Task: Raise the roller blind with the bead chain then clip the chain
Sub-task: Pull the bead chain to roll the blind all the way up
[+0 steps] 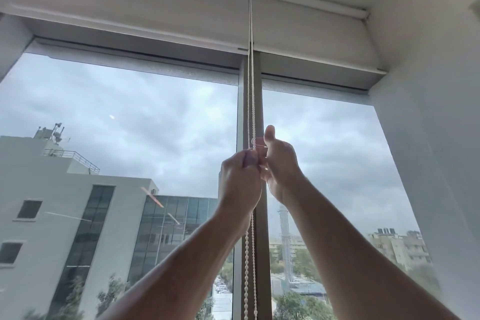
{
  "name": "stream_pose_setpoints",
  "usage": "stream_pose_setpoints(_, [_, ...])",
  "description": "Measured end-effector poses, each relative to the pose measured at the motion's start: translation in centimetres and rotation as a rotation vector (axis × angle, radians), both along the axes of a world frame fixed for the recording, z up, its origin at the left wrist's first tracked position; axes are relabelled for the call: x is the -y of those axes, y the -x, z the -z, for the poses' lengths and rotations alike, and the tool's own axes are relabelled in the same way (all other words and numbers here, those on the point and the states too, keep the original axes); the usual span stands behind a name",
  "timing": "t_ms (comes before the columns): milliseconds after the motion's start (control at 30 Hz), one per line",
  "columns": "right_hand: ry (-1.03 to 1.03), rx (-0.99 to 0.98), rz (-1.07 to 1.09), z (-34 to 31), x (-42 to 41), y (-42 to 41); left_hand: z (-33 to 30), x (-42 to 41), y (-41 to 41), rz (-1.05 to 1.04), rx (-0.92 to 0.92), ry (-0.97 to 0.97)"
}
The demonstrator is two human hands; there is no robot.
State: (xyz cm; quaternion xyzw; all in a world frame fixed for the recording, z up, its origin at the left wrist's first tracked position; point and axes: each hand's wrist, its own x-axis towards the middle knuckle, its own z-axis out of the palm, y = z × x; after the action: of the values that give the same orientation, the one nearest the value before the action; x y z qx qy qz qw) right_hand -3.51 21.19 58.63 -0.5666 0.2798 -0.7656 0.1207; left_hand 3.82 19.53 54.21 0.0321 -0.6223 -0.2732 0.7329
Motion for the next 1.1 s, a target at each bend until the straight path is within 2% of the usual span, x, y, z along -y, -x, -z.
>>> stream_pose_setpoints(233, [-0.04, 0.134, -0.155, -3.5, -0.9, -2.1, 3.0, 0.6, 0.7, -0.054, 0.025, 0.015])
stream_pose_setpoints(367, [-0.032, 0.125, 0.037, -3.9, 0.3, -2.5, 5.0, 1.0, 1.2, -0.061, 0.053, 0.006])
stream_pose_setpoints(567, [0.141, 0.04, 0.235, -2.5, 1.7, -1.9, 5.7, 1.9, 0.4, 0.085, 0.122, -0.003])
stream_pose_setpoints(700, [0.202, 0.017, 0.274, -1.5, 2.0, -1.9, 5.6, 3.2, -0.5, 0.14, 0.17, -0.045])
stream_pose_setpoints(833, [0.216, -0.04, 0.314, 0.2, 2.4, -2.1, 3.8, 4.0, -1.0, 0.143, 0.092, -0.162])
stream_pose_setpoints(967, [0.189, -0.065, 0.281, 3.2, 3.3, -1.8, 1.0, 3.9, -1.5, 0.129, 0.036, -0.061])
stream_pose_setpoints(1100, [0.22, -0.044, 0.251, 5.3, 4.2, -0.3, -0.2, 3.4, -1.2, 0.102, 0.129, 0.009])
